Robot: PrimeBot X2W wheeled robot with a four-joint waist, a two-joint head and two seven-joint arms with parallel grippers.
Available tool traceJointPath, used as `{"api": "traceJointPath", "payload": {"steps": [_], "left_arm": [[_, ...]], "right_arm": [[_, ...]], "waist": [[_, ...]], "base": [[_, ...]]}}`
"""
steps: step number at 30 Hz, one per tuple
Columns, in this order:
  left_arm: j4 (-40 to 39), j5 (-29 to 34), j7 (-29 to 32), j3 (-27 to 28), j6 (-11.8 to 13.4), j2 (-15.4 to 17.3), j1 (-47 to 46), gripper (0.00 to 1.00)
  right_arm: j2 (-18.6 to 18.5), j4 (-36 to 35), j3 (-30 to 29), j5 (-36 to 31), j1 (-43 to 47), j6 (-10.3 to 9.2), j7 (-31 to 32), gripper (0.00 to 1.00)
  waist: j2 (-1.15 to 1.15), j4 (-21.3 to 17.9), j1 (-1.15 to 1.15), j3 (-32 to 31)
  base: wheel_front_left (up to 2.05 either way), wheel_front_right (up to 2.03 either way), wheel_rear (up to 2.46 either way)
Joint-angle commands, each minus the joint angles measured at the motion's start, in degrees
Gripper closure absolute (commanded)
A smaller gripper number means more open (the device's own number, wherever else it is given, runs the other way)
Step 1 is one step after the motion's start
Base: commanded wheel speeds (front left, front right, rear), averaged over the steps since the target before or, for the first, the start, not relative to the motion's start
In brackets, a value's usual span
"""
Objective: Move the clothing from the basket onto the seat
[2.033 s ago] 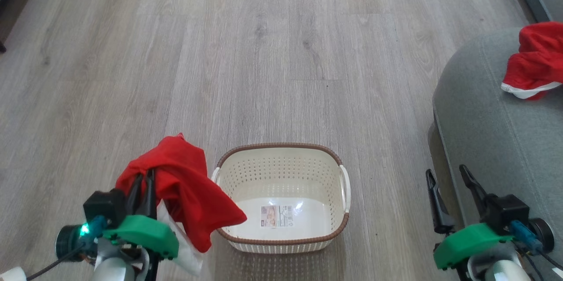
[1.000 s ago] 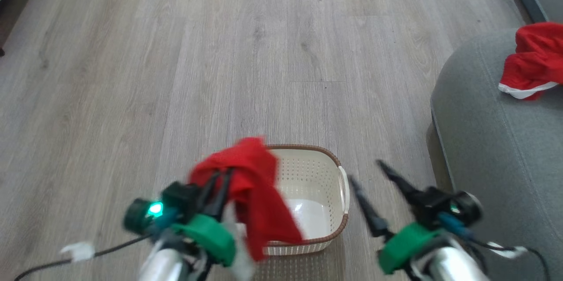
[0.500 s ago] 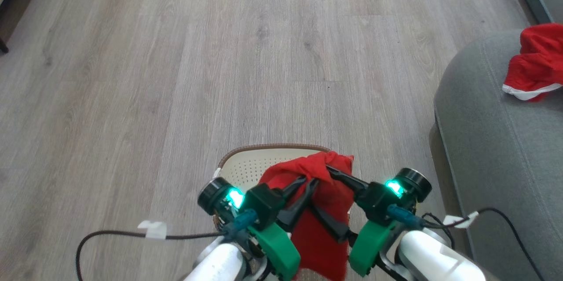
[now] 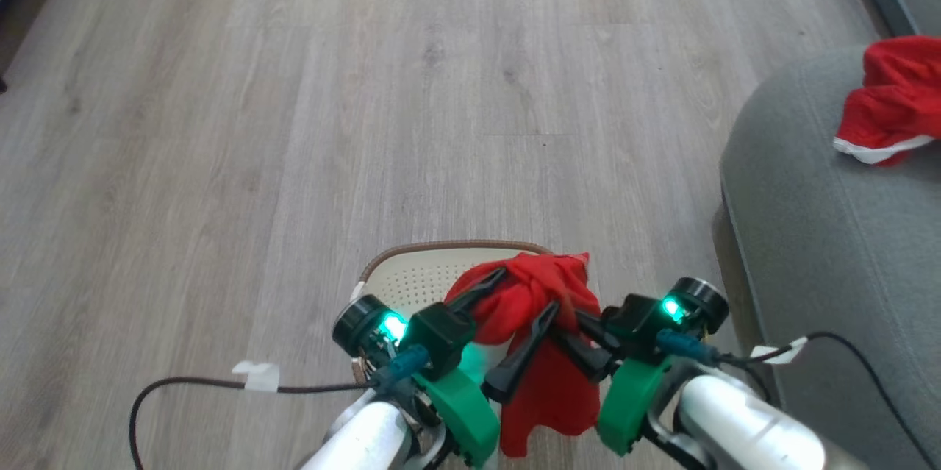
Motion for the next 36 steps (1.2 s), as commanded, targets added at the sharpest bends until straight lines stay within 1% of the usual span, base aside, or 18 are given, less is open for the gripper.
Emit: {"api": "traceJointPath", "payload": {"steps": [1, 5, 11, 12, 15, 19, 24, 31, 36], "left_arm": [[-1.2, -0.1, -0.8, 2.2, 0.6, 0.0, -3.2, 0.0], [-0.2, -0.2, -1.6, 2.4, 1.2, 0.0, -3.2, 0.0], [0.5, -0.6, -2.4, 2.3, 1.7, -0.1, -3.0, 0.0], [0.5, -0.6, -2.4, 2.3, 1.7, -0.1, -3.0, 0.0], [0.7, -0.9, -2.6, 2.0, 1.7, -0.2, -3.2, 0.0], [1.1, -1.7, -2.9, 1.1, 1.7, -0.4, -3.8, 0.0], [1.7, -2.7, -3.0, -0.1, 1.9, -0.6, -3.9, 0.0], [1.5, -3.5, -3.1, -1.0, 2.5, -0.6, -3.9, 0.0], [1.0, -3.2, -3.1, -1.4, 2.9, -0.6, -4.7, 0.0]], "right_arm": [[-0.7, -1.4, -0.8, 0.7, -2.5, -0.02, -0.4, 1.0], [-2.1, -1.9, -2.3, 0.8, -2.9, -0.02, -0.4, 1.0], [-3.8, -3.5, -5.6, 0.4, -3.7, -0.02, -0.4, 1.0], [-3.8, -3.5, -5.6, 0.4, -3.7, -0.02, -0.4, 1.0], [-4.7, -4.3, -7.3, 0.4, -3.8, -0.02, -0.4, 1.0], [-5.8, -5.2, -10.2, 0.2, -3.7, -0.02, -0.4, 1.0], [-6.5, -6.1, -13.4, -0.4, -3.2, -0.02, -0.4, 1.0], [-6.2, -6.8, -15.2, -0.7, -3.4, -0.02, -0.4, 1.0], [-5.8, -7.1, -16.4, -0.3, -3.2, -0.02, -0.4, 1.0]], "waist": [[0.0, -0.8, 0.0, 0.0], [0.0, -3.3, 0.0, 0.2], [0.0, -10.2, 0.0, 0.9], [0.0, -10.2, 0.0, 0.9], [0.0, -13.6, 0.0, 1.4], [0.0, -16.9, 0.0, 1.9], [0.0, -19.8, 0.0, 1.9], [0.0, -24.1, 0.0, 2.3], [0.0, -25.0, 0.0, 4.0]], "base": [[0.0, 0.0, 0.0], [0.0, 0.0, 0.0], [0.0, 0.0, 0.0], [0.0, 0.0, 0.0], [0.0, 0.0, 0.0], [0.0, 0.0, 0.0], [0.0, 0.0, 0.0], [0.0, 0.0, 0.0], [0.0, 0.0, 0.0]]}}
